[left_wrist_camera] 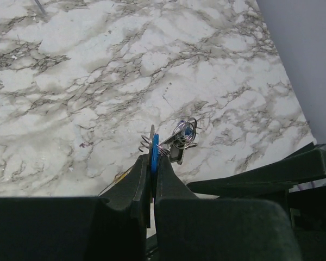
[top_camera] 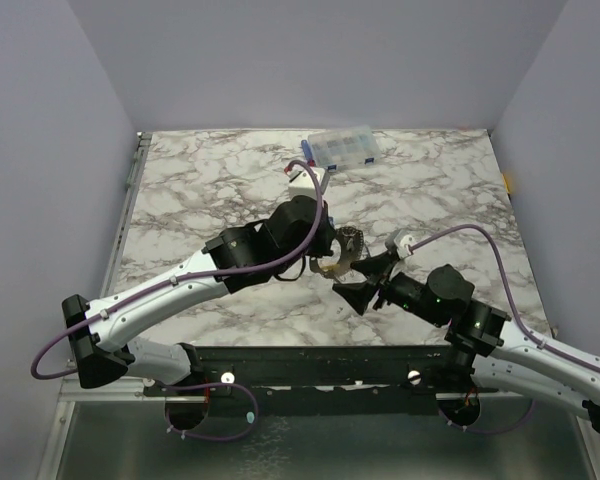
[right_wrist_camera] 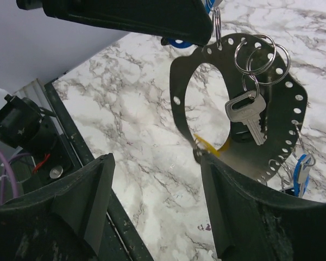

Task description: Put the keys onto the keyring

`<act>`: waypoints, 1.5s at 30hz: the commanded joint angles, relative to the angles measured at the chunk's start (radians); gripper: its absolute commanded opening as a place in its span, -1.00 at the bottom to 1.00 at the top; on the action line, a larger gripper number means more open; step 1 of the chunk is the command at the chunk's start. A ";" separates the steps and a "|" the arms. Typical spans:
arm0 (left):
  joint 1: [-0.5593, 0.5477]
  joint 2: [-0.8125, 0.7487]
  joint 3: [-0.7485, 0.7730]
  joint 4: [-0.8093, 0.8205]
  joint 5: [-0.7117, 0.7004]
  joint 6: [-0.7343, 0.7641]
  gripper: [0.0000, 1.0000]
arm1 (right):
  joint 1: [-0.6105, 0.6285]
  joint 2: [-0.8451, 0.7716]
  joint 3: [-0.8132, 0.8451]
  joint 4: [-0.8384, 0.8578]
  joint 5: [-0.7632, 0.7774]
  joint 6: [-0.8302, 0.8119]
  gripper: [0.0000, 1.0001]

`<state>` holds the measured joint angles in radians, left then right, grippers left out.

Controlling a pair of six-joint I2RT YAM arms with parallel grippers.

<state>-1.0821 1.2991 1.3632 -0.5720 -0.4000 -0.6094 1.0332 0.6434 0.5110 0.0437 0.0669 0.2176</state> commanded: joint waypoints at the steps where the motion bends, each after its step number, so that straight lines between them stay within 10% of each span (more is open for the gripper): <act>1: 0.002 -0.018 0.039 -0.012 -0.062 -0.194 -1.00 | 0.004 -0.008 -0.010 0.096 0.030 -0.002 0.47; 20: 0.027 -0.055 -0.075 0.075 -0.042 -0.857 -1.00 | 0.004 -0.030 -0.084 0.245 0.083 -0.045 1.00; 36: 0.026 -0.132 -0.276 0.379 0.012 -1.044 -1.00 | 0.004 0.079 -0.105 0.499 0.254 -0.170 1.00; 45: 0.027 -0.134 -0.300 0.478 0.046 -1.093 -1.00 | 0.004 0.199 -0.233 0.929 0.245 -0.337 1.00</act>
<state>-1.0557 1.1965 1.0695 -0.2028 -0.3889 -1.6672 1.0332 0.8074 0.3344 0.7013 0.2779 -0.0135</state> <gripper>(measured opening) 0.041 0.997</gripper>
